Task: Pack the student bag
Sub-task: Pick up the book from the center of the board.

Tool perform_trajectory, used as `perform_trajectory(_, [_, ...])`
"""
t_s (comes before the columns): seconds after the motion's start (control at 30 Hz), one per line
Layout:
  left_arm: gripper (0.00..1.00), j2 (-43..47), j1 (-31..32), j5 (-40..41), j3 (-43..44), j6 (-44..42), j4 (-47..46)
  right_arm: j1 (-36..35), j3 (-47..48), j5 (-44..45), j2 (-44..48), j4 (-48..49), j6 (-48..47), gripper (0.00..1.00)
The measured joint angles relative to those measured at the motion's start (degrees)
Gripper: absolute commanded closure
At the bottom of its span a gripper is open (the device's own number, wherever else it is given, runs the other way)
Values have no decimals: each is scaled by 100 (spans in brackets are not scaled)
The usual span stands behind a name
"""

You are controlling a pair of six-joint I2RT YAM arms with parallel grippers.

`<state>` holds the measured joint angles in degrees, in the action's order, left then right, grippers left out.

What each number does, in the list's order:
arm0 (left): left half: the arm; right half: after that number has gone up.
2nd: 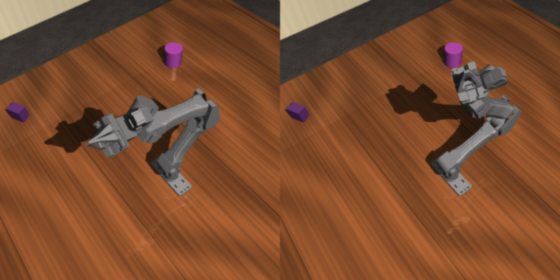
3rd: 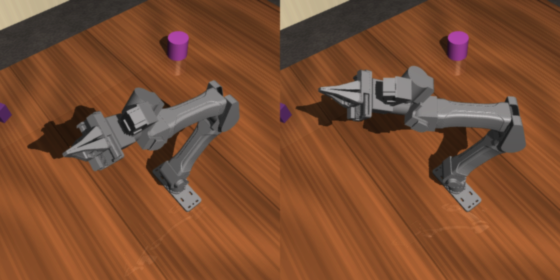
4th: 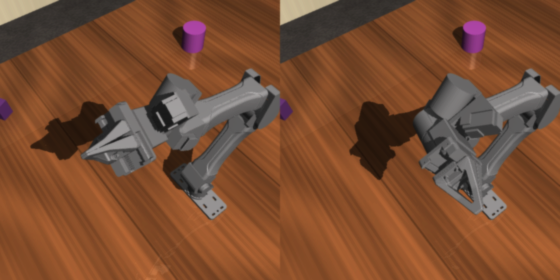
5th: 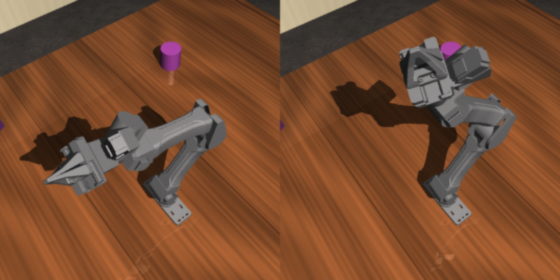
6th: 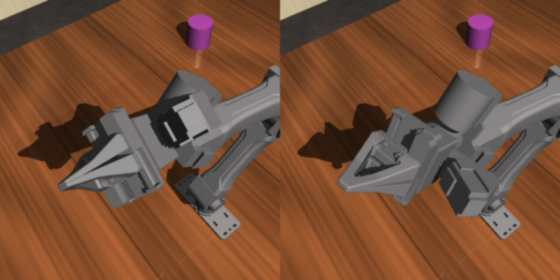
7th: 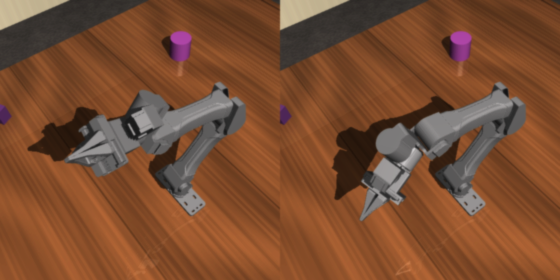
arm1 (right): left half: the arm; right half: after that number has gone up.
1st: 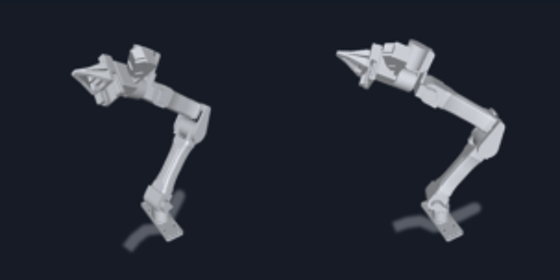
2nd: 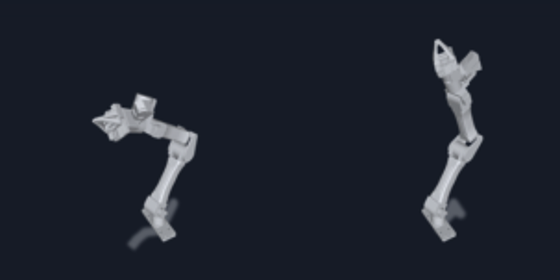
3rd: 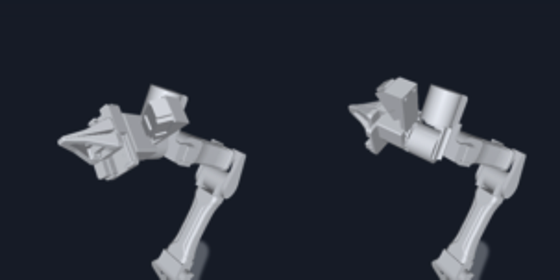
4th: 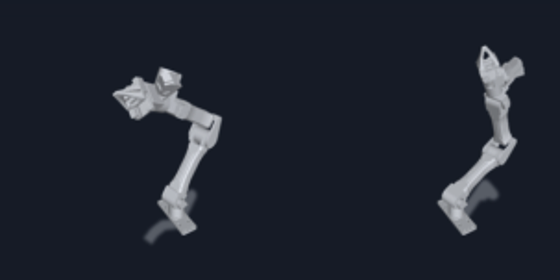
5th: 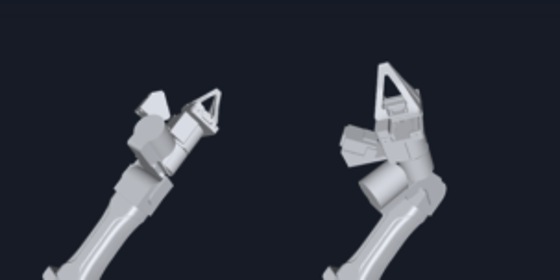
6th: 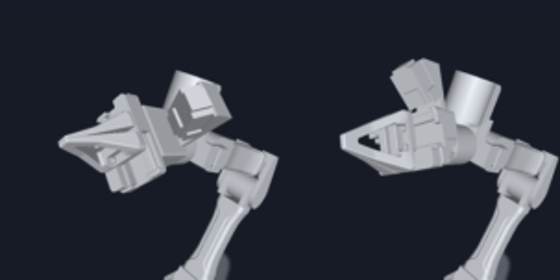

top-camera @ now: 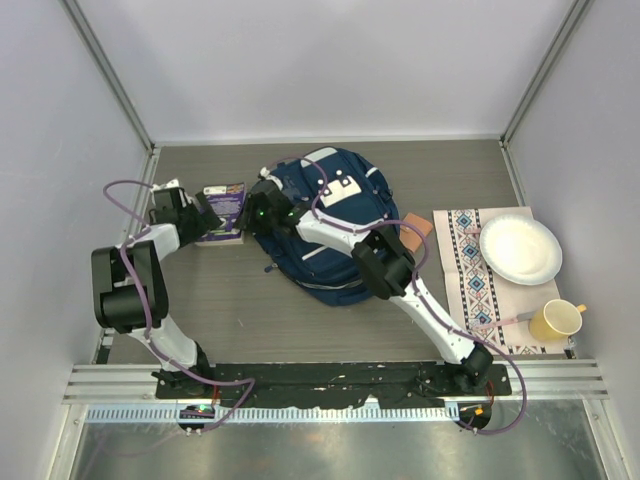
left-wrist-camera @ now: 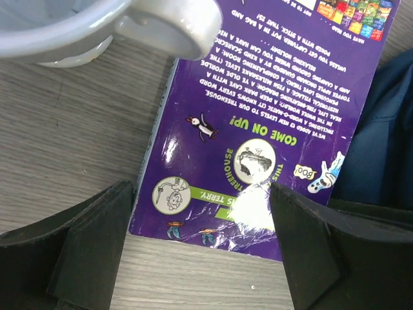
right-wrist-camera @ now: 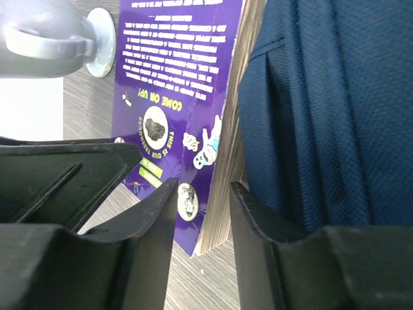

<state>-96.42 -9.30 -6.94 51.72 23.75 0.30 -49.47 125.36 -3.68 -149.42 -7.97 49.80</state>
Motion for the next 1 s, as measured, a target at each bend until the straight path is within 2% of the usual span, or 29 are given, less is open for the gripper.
perform_trajectory(0.03, [17, 0, -11, -55, 2, 2, 31, 0, 0, -4, -9, -26, -15, 59])
perform_trajectory(0.1, [20, 0, -66, -175, 0, 31, 98, 4, 0, -55, -9, -46, -26, 72])
perform_trajectory(0.3, [33, 66, -157, -321, -168, 160, 59, 44, -363, -107, 105, 197, -131, 90])
perform_trajectory(0.33, [34, 116, -166, -352, -236, 192, 63, 50, -496, -122, 188, 251, -146, 90])
perform_trajectory(0.57, [35, 905, -107, -483, -885, 608, 629, 35, -1659, -306, 876, 608, -348, 90])
perform_trajectory(0.77, [29, 2116, 238, -365, -1475, 861, 1532, -57, -2747, -584, 1532, 776, -511, 89])
perform_trajectory(0.83, [22, 2721, 339, -339, -1733, 992, 1805, -107, -3115, -684, 1786, 782, -544, 85])
perform_trajectory(0.93, [11, 3775, 409, -308, -2094, 1241, 2170, -236, -3899, -898, 2275, 909, -553, 72])
perform_trajectory(0.97, [10, 4085, 426, -275, -2175, 1311, 2256, -289, -4061, -964, 2393, 898, -557, 64])
perform_trajectory(1.0, [9, 4297, 435, -227, -2216, 1355, 2319, -334, -4151, -1027, 2461, 894, -577, 61])
